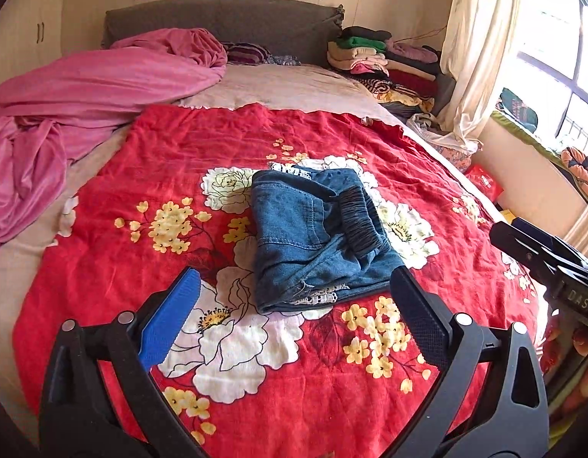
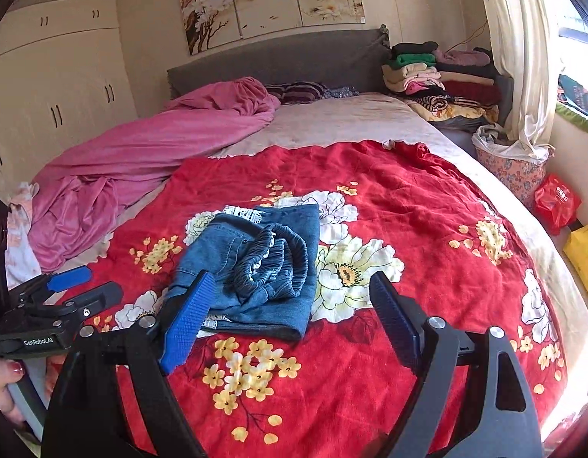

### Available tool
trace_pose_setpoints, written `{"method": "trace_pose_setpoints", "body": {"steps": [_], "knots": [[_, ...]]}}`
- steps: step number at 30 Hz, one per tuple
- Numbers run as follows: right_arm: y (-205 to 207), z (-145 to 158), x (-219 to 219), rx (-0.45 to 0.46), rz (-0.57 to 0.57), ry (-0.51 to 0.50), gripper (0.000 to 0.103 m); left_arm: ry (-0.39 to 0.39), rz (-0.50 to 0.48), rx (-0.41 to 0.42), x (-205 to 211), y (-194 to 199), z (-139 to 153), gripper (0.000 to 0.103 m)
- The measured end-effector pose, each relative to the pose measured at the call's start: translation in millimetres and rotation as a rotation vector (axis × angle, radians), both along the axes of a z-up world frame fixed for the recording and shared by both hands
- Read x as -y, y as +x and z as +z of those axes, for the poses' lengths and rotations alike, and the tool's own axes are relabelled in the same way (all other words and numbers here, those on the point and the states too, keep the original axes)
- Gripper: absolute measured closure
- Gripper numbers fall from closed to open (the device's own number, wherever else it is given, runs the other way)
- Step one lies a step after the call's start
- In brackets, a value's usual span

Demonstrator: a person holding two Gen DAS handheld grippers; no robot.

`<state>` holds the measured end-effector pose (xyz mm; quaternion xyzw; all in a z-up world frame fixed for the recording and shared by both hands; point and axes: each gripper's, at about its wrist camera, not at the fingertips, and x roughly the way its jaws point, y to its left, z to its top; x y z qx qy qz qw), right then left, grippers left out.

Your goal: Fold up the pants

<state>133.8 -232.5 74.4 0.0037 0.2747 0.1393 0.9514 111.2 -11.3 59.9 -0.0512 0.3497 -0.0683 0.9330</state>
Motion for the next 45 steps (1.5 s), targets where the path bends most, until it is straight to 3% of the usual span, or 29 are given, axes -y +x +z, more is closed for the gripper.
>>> {"method": "trace_pose_setpoints", "body": {"steps": [17, 34, 45], "knots": [[-62, 29, 5, 0.108, 0.006, -0.042, 0.005, 0.012, 0.015, 0.038, 4, -61, 9, 0.01], [-101, 7, 4, 0.131, -0.009, -0.054, 0.005, 0.014, 0.039, -0.003, -6, -99, -24, 0.01], [-104, -24, 8, 0.07, -0.011, -0.08, 0.005, 0.002, 0.037, 0.022, -2, -107, -35, 0.01]]}}
